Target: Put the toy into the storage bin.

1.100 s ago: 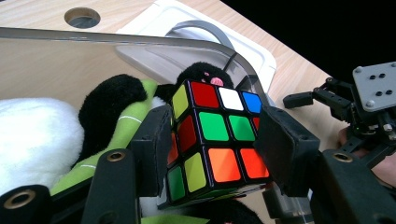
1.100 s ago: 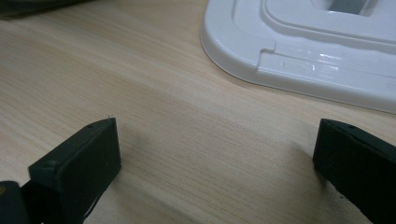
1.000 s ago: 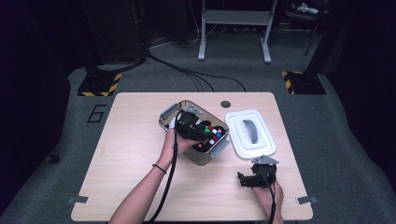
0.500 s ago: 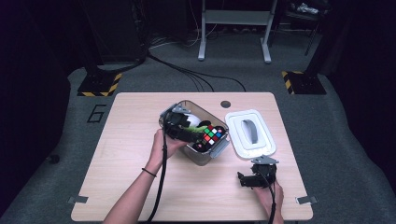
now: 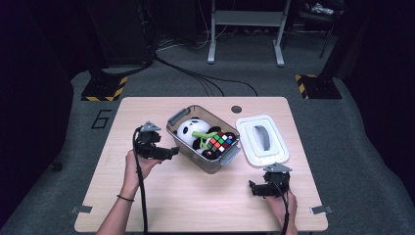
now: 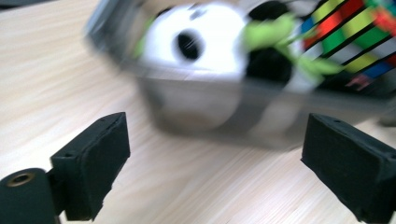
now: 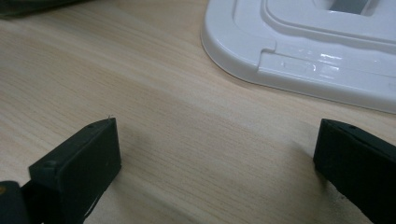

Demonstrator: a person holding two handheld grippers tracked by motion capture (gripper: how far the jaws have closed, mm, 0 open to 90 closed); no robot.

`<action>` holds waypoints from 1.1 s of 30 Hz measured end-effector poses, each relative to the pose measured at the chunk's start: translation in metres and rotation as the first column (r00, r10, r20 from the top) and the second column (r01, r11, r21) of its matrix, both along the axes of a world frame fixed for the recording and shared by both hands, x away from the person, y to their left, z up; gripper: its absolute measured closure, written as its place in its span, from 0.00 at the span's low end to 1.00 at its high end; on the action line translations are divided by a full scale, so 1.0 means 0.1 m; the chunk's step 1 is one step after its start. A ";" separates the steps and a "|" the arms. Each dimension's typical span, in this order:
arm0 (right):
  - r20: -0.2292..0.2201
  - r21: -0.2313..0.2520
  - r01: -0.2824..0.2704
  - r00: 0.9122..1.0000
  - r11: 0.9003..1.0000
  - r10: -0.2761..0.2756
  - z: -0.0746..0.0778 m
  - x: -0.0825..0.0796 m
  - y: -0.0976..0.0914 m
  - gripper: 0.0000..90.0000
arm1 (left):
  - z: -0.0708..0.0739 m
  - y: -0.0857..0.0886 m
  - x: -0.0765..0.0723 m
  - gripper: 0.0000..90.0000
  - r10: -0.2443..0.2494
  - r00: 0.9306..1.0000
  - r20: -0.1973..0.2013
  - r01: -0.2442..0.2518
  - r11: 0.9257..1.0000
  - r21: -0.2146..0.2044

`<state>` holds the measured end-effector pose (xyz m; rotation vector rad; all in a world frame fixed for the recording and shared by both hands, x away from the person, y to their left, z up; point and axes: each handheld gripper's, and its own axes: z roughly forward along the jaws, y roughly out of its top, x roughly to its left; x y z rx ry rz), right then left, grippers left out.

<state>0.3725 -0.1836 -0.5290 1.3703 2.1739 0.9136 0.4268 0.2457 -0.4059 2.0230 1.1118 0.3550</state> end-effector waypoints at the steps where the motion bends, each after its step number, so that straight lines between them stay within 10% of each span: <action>1: 0.000 0.000 0.000 1.000 1.000 0.000 0.00 0.00 0.00 0.00 | -0.05 0.06 -0.02 0.08 0.013 1.000 -0.006 -0.012 1.000 0.011; 15: -0.022 0.017 0.006 1.000 1.000 -0.005 0.03 0.04 -0.04 0.00 | -0.94 0.55 -0.11 0.00 0.231 0.969 -0.085 -0.222 0.970 0.100; 22: 0.001 0.045 0.019 1.000 0.999 -0.019 0.10 0.09 -0.10 0.00 | -1.14 0.65 -0.15 0.00 0.297 0.953 -0.053 -0.289 0.949 0.128; 33: 0.023 0.026 0.020 1.000 0.999 -0.021 0.28 0.38 -0.10 0.01 | -1.25 0.69 -0.18 0.00 0.311 0.950 0.030 -0.313 0.943 0.117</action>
